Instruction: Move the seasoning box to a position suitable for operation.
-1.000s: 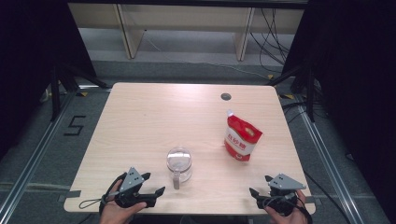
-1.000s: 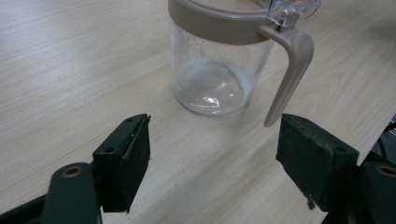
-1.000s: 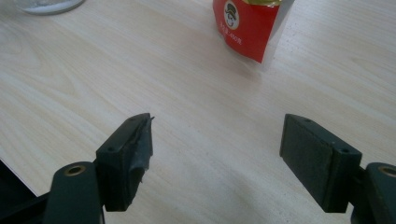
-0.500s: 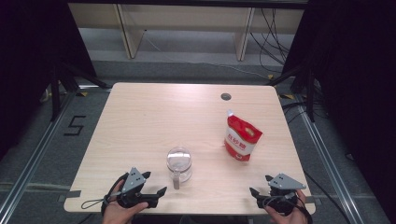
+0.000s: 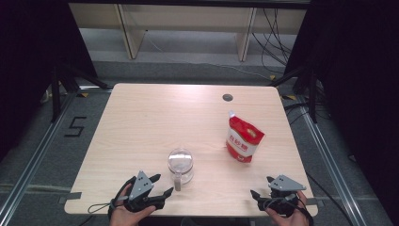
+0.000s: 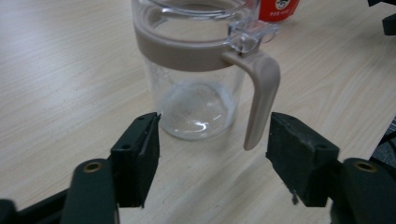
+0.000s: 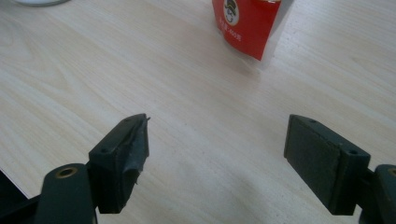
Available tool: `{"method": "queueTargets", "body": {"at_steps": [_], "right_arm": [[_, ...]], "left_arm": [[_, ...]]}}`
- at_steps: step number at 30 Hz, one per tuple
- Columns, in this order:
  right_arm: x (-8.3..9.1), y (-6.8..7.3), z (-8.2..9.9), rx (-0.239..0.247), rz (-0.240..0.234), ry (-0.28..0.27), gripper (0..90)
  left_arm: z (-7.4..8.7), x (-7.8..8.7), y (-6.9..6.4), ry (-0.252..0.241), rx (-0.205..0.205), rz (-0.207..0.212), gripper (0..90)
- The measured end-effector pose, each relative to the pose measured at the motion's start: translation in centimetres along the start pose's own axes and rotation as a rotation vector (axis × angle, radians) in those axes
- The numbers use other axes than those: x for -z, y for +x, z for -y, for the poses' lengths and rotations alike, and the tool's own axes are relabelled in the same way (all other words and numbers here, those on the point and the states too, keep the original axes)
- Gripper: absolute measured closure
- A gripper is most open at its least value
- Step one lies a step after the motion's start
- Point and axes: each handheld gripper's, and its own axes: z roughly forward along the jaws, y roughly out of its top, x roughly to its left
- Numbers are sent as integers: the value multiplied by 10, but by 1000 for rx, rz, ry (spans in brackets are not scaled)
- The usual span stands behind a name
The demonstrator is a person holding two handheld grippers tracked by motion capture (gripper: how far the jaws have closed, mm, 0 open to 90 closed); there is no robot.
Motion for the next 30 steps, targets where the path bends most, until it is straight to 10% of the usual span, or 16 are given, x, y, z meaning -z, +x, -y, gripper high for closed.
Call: {"method": "queueTargets", "body": {"at_steps": [12, 21, 30], "right_arm": [[-3, 5, -1, 7, -37, 38, 230], [-5, 5, -1, 37, -47, 29, 235], [-4, 5, 0, 22, -45, 36, 240]], "left_arm": [[-7, -18, -20, 19, -58, 15, 504], [-9, -27, -21, 3, -45, 52, 718], [-8, -20, -15, 8, -21, 61, 745]]}}
